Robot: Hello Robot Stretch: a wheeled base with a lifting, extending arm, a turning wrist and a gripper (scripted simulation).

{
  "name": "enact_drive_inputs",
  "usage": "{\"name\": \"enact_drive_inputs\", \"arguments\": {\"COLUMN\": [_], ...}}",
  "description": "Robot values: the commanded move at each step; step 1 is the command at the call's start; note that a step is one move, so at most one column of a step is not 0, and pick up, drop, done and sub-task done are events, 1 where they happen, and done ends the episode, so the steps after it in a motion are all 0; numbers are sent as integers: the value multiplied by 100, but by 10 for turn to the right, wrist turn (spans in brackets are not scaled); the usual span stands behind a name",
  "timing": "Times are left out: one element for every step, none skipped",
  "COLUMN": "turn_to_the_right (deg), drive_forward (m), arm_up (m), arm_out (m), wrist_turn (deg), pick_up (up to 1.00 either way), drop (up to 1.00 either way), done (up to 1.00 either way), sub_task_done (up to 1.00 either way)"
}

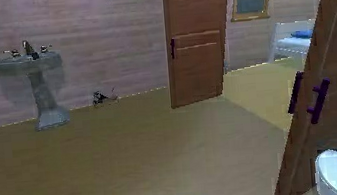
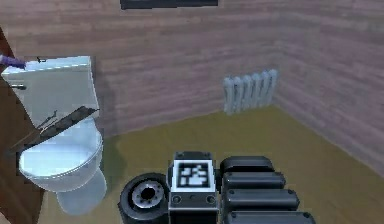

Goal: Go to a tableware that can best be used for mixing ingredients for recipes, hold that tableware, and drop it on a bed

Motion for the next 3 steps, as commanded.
{"name": "enact_drive_inputs", "arguments": {"turn_to_the_right": [0, 180, 0], "drive_forward": [100, 0, 10], "arm_up": [0, 0, 0], "arm_out": [0, 0, 0], "wrist_turn": [0, 0, 0], "pick_up": [0, 0, 0], "drop": [0, 0, 0], "done": [0, 0, 0], "sub_task_done": [0, 0, 0]}}
